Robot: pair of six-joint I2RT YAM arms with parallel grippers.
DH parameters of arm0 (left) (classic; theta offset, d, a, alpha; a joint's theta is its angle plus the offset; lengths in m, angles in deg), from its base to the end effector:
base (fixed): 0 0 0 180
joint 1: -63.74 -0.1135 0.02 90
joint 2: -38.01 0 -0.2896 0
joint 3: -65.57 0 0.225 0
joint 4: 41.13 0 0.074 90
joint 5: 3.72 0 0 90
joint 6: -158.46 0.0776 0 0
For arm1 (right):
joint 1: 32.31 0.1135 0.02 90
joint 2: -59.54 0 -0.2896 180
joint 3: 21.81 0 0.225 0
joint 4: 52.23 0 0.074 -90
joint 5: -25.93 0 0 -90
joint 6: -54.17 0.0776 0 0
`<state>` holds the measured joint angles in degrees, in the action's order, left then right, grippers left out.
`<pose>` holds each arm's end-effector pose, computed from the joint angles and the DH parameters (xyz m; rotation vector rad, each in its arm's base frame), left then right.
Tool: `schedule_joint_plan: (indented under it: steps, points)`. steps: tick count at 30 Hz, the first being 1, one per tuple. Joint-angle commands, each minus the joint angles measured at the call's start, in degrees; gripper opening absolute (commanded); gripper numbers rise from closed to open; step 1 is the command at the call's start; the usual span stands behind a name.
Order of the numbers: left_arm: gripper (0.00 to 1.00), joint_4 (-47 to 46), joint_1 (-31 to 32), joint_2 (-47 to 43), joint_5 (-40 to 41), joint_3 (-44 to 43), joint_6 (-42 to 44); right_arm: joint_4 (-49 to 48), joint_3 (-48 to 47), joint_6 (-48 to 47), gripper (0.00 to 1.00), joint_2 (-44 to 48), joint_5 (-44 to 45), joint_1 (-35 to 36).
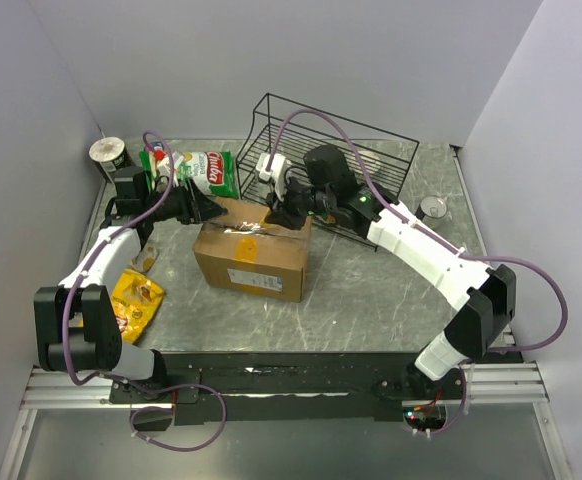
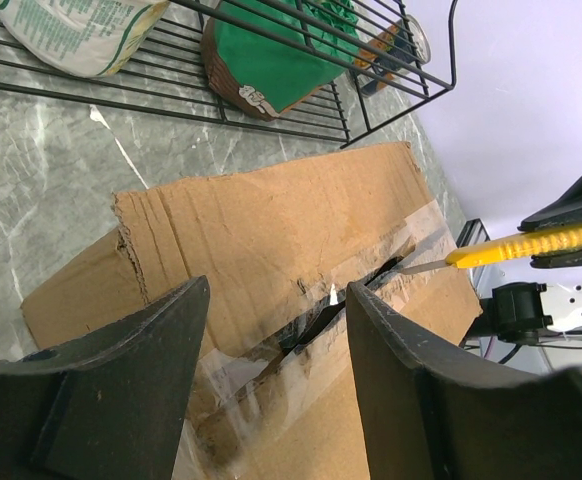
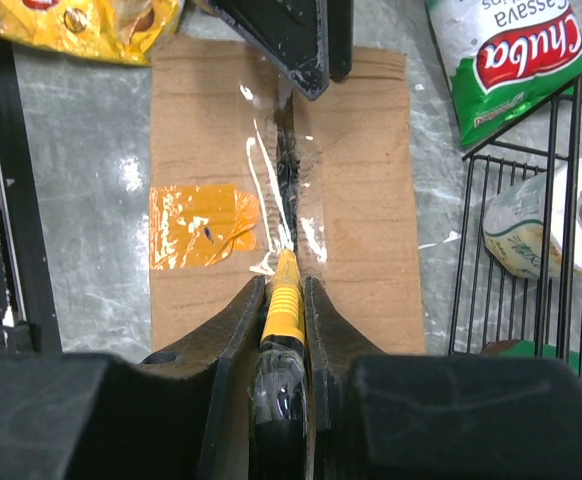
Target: Unpack the express box
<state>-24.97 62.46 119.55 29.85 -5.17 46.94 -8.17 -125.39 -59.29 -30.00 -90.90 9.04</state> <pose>0.3040 -0.0579 0.3048 0.2393 2.0025 -1.2183 0.2471 0.2641 0.3860 -1.3590 1.6057 0.6780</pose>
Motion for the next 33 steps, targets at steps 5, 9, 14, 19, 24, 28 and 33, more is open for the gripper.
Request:
schedule_joint_plan:
  steps: [5,9,14,19,24,28,33]
  points:
    - [0.64,1.25,0.31,-0.5,1.76,1.48,-0.45,-0.74,-5.75,-0.18,0.0,-2.48,-1.29,-0.65]
    - [0.64,1.51,0.31,-0.42,1.76,1.3,-0.19,0.84,-5.14,-0.18,0.0,-2.57,-2.87,-0.56]
    - [0.64,1.33,0.31,-0.24,1.76,1.39,-0.45,2.25,-4.0,-0.71,0.0,-2.4,-2.27,-0.38]
    - [0.64,1.16,0.31,0.11,1.84,1.12,-0.54,4.62,-3.99,-1.23,0.0,-2.83,-0.86,-0.21]
    - [0.64,1.07,0.31,0.46,1.76,0.95,-0.45,9.36,-6.45,-1.76,0.0,-4.24,1.25,-0.3]
    - [0.64,1.33,0.31,0.64,1.84,0.95,-0.19,13.14,-8.03,-2.29,0.0,-4.51,2.66,-0.65]
    - [0.64,1.16,0.31,0.55,1.84,1.04,-0.19,17.36,-10.93,-2.73,0.0,-4.24,3.54,-1.88]
